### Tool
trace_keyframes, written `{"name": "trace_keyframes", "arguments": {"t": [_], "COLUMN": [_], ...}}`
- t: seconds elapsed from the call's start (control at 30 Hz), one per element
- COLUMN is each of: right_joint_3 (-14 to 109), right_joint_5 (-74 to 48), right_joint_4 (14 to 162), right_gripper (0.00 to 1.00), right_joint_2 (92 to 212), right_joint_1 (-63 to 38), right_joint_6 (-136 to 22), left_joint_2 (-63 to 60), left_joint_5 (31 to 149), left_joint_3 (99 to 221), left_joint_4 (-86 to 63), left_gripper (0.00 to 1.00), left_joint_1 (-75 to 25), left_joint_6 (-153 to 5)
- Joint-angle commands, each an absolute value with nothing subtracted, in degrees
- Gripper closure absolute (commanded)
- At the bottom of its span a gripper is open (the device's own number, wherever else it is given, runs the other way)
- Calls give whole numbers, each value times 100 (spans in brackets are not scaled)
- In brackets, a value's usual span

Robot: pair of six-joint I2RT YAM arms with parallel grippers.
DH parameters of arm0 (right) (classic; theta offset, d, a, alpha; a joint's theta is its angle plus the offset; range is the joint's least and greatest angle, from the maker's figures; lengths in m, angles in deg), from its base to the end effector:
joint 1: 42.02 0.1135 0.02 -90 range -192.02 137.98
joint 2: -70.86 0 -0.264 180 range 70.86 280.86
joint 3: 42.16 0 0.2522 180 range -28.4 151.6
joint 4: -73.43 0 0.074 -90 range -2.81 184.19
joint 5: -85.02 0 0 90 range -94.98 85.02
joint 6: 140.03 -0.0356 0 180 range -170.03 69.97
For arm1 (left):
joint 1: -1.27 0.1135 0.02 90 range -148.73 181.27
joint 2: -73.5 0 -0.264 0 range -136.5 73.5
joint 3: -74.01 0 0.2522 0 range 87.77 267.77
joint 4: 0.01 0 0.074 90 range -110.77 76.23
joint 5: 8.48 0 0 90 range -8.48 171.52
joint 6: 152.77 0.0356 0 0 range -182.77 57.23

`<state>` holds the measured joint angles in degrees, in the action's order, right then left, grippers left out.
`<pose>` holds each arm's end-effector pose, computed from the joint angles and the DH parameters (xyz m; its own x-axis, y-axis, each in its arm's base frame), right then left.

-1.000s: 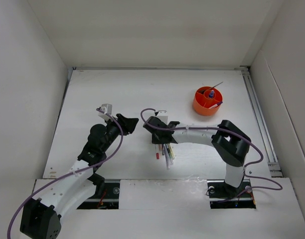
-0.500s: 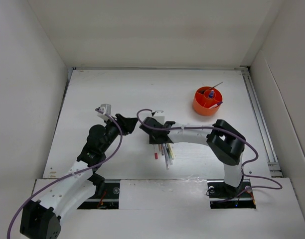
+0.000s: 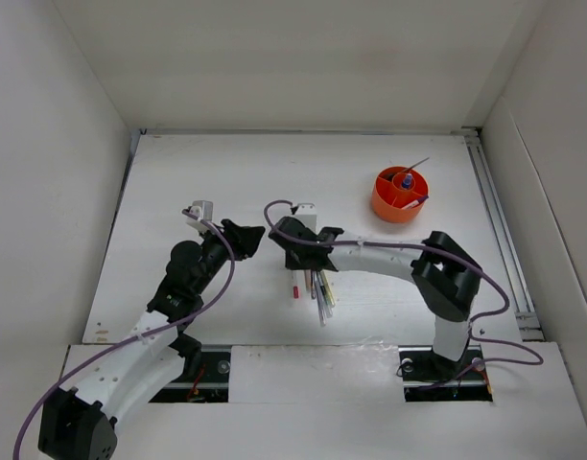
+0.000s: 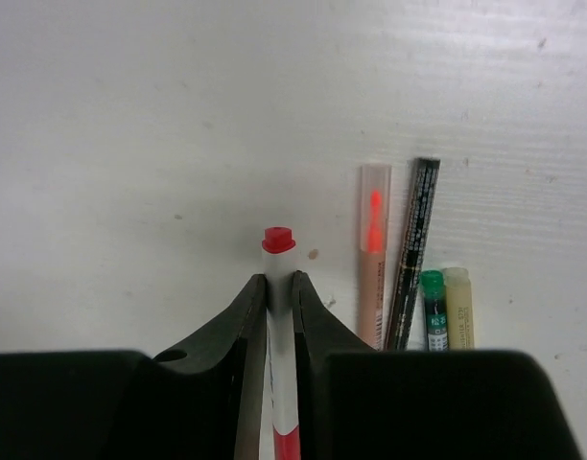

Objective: Sort the stationery into containers
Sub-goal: Pick up the pen from the center of the board, then place the pen in the storage box.

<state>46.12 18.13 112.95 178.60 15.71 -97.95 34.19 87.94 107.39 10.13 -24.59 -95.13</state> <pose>0.2218 0.3250 0.1894 -0.8037 0.0058 -0.5950 -0.1092 0.9815 0.1571 0.1563 -0.0802 0.2627 -0.2299 -0.4796 -0.8468 0.4862 0.6971 -0.5269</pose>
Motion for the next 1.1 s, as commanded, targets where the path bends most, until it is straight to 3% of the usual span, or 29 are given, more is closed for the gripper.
{"name": "trace_keyframes", "arguments": {"t": [0.0, 0.17, 0.33, 0.57, 0.8, 1.07], "right_joint_3": [5157, 5079, 4378, 3769, 3963, 4094], "right_joint_5": [2103, 2410, 3165, 3369, 3843, 4677], "right_joint_4": [11084, 11031, 10627, 9827, 9897, 9967], "right_gripper": [98, 98, 98, 98, 99, 99], "right_joint_2": [16923, 16113, 15156, 14723, 15285, 15812], "right_joint_1": [1266, 335, -1229, -3039, -3718, -3306], "right_joint_6": [-9626, -9503, -9766, -10118, -10259, -10312], "left_joint_2": [3352, 3237, 3008, 2560, 2375, 2261], "left_joint_5": [8890, 9127, 9584, 10200, 10376, 10438], "left_joint_3": [10957, 11018, 11018, 11132, 11185, 11238], "left_joint_4": [1251, 1365, 1488, 1822, 1875, 1875], "left_gripper": [54, 54, 54, 54, 53, 52], "left_joint_1": [-2448, -2448, -2448, -2500, -2500, -2500], "left_joint_6": [-9423, -9423, -9423, -9362, -9362, -9362]}}
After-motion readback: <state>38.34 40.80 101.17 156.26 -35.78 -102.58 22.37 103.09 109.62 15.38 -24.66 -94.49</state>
